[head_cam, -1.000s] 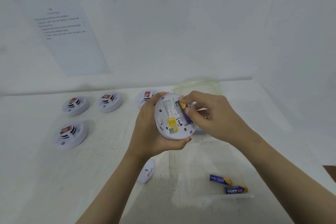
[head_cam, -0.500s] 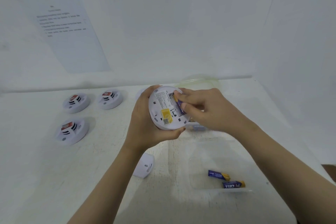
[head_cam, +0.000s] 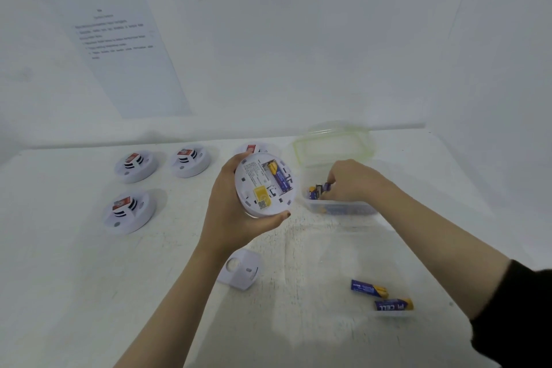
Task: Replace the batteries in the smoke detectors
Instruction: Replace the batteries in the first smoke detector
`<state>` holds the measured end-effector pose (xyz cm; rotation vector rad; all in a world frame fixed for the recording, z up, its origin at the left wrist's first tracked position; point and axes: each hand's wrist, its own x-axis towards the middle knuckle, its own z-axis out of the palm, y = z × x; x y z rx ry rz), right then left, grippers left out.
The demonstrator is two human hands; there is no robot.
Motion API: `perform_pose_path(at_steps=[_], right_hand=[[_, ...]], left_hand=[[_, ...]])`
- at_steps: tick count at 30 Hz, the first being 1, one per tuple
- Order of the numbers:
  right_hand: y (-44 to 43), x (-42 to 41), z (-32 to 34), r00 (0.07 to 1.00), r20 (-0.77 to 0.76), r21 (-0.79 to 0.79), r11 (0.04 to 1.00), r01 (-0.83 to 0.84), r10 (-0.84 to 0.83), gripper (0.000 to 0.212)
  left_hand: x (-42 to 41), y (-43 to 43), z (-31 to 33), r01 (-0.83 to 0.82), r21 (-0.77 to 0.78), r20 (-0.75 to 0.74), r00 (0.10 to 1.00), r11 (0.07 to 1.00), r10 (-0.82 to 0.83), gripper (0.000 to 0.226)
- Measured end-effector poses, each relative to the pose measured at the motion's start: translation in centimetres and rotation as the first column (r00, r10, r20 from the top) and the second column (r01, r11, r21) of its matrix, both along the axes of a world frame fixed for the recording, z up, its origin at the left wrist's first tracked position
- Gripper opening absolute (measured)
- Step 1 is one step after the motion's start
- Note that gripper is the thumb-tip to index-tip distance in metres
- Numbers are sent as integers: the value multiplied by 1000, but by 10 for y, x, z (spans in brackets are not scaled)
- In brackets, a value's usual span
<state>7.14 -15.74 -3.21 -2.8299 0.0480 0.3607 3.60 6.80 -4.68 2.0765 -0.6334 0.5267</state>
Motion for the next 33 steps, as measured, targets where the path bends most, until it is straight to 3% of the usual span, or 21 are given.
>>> perform_pose_path(at_steps=[3,6,9,11,13,16,20,24,26,28,31,33], right_hand=[[-2,3,-2,1000,15,32,999,6,-6,38],[-4,-2,4,996,92,302,953,-13,-15,32],[5,-20,24,987,155,640,758,-123,29,27],[13,-33,35,980,170,737,646,-196,104,32],[20,-43,42,966,189,757,600,-259,179,39],[28,-49,44,941,233,683,648,-338,246,46],[32,-50,42,897,296,541,716,-440,327,28],[39,-51,41,887,378,464,775,-430,265,40],[43,-53,40,889,412,510,759,-405,197,49],[46,-55,39,932,334,660,671,-337,140,65],[50,-59,37,973,85,915,369,-161,213,82],[56,-63,35,961,27,977,198,-85,277,80]], left_hand=[[-1,4,-4,-7,4,-19,1000,1000,7,87],[-2,6,-7,-13,-19,-47,999,1000,12,89],[-4,8,-8,-7,-36,-73,997,999,4,90],[-5,8,-8,2,-54,-96,995,999,-7,91],[-8,8,-6,20,-79,-112,993,997,-29,90],[-12,8,-1,51,-108,-120,991,993,-64,89],[-16,9,5,84,-116,-108,989,990,-97,88],[-19,12,7,106,-127,-110,987,986,-120,90],[-22,14,8,103,-141,-100,988,985,-118,90],[-25,17,9,103,-152,-73,991,983,-115,89],[-26,21,14,106,-158,-31,993,982,-112,90],[-25,24,16,114,-140,-2,993,984,-115,91]])
